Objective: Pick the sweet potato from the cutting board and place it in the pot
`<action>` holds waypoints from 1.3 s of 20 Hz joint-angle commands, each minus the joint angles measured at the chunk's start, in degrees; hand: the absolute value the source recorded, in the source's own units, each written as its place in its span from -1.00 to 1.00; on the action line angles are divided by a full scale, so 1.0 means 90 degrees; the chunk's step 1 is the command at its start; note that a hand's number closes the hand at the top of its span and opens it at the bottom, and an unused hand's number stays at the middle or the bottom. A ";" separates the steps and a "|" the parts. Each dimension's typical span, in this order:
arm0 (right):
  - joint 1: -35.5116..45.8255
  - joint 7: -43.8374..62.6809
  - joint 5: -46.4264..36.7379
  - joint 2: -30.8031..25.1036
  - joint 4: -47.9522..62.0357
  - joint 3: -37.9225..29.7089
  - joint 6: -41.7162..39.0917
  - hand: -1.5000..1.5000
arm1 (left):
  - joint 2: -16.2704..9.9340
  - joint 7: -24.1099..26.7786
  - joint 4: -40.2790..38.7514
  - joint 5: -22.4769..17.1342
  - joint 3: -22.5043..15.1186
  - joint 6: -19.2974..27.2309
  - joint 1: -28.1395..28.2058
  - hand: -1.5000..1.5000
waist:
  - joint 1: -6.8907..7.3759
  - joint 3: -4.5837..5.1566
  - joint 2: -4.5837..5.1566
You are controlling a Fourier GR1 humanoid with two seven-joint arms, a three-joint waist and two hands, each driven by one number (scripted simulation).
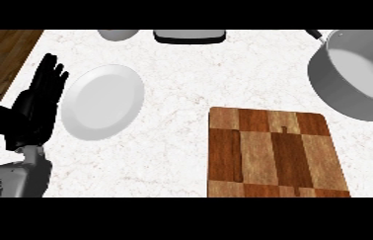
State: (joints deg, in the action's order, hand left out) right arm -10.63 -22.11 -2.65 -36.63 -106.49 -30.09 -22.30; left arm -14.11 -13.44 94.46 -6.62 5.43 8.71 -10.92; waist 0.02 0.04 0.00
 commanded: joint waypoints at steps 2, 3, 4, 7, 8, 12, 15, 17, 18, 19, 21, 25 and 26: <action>0.0944 0.0124 0.0205 -0.0215 0.1315 -0.0021 -0.0279 1.00 | 0.0214 -0.0357 0.0463 0.0261 -0.0257 0.0239 0.0055 0.00 | 0.0046 -0.0008 0.0002; 0.1328 0.0459 0.0028 -0.0218 0.1474 0.0207 -0.0119 1.00 | 0.0228 0.0033 -0.0061 0.0258 -0.0141 0.0152 -0.0064 0.00 | 0.0046 -0.0005 0.0012; 0.1465 0.0193 0.0084 -0.0554 0.1998 -0.0098 -0.0304 1.00 | 0.0049 0.0174 0.0055 -0.0013 0.0105 -0.0140 0.0248 0.00 | 0.0063 -0.0006 0.0010; 0.2377 0.0336 -0.0269 -0.0592 0.2974 0.0451 -0.0113 1.00 | 0.0261 0.0292 -0.0235 0.0120 -0.0083 -0.0065 -0.0019 0.00 | 0.0102 -0.0006 0.0025; 0.2492 0.0221 -0.0190 -0.0662 0.3231 0.0467 -0.0330 1.00 | 0.0196 -0.0105 0.0002 0.0223 -0.0110 0.0062 -0.0143 0.00 | 0.0084 -0.0008 0.0016; 0.3215 -0.0145 -0.0166 -0.0565 0.4522 0.0459 -0.0257 1.00 | 0.0143 -0.0313 0.0291 0.0288 -0.0164 0.0041 0.0034 0.00 | 0.0151 -0.0013 0.0020; 0.3277 -0.0914 -0.1884 -0.0774 0.4412 0.0767 0.1498 1.00 | 0.0166 0.0108 -0.0188 0.0128 -0.0048 -0.0136 -0.0137 0.00 | 0.0252 -0.0019 0.0092; 0.3629 -0.0812 -0.2411 -0.0652 0.4732 0.0915 0.2337 1.00 | 0.0166 -0.0066 -0.0215 0.0208 -0.0081 -0.0026 -0.0481 0.00 | 0.0307 -0.0021 0.0113; 0.3335 -0.1151 -0.2620 -0.0701 0.5045 0.0906 0.2496 1.00 | 0.0227 0.0000 -0.0038 0.0177 -0.0136 -0.0083 -0.0116 0.00 | 0.0252 -0.0021 0.0075; 0.3621 -0.1319 -0.2806 -0.0669 0.5424 0.1024 0.2734 1.00 | 0.0342 0.0231 -0.0205 0.0265 -0.0225 -0.0054 -0.0205 0.00 | 0.0259 -0.0020 0.0094; 0.4152 -0.1573 -0.3057 -0.0662 0.6430 0.1113 0.3078 1.00 | 0.0204 -0.0228 0.0072 0.0197 -0.0200 -0.0090 -0.0286 0.00 | 0.0350 -0.0027 0.0096; 0.4974 -0.2214 -0.3363 -0.0661 0.7993 0.1207 0.3502 1.00 | 0.0238 0.0065 -0.0243 0.0154 -0.0108 -0.0159 -0.0434 0.00 | 0.0324 -0.0027 0.0112; 0.4968 -0.2417 -0.3439 -0.0526 0.8271 0.1224 0.3739 1.00 | 0.0248 0.0104 -0.0442 0.0254 -0.0102 -0.0081 -0.0562 0.00 | 0.0303 -0.0029 0.0123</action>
State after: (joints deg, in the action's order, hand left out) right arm 29.60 -38.46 -30.27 -41.80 -43.10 -19.81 6.27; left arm -12.16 -12.95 92.28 -5.17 4.58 7.47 -14.20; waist 2.77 -0.17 0.95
